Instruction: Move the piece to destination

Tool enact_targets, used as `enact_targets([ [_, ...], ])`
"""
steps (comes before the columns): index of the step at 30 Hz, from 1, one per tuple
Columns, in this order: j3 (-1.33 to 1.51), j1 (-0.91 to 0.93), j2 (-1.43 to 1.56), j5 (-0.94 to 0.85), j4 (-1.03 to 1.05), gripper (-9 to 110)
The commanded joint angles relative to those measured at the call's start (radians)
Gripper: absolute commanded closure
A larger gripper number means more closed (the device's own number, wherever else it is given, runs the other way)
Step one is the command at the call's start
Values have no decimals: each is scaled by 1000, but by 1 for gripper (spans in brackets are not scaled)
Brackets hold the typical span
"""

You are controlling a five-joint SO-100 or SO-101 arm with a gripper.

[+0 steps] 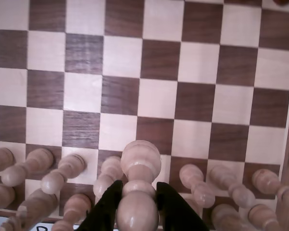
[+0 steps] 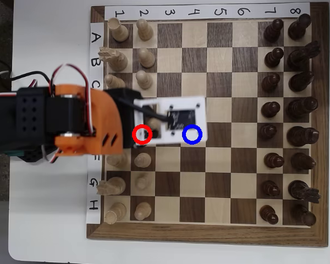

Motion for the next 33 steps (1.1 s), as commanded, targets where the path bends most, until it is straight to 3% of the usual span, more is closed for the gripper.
enact_targets([
  [1, -121, -12, -55, 8, 8, 101],
  [11, -288, -18, -325, 9, -86, 101],
  [33, -144, 95, -500, 6, -212, 101],
])
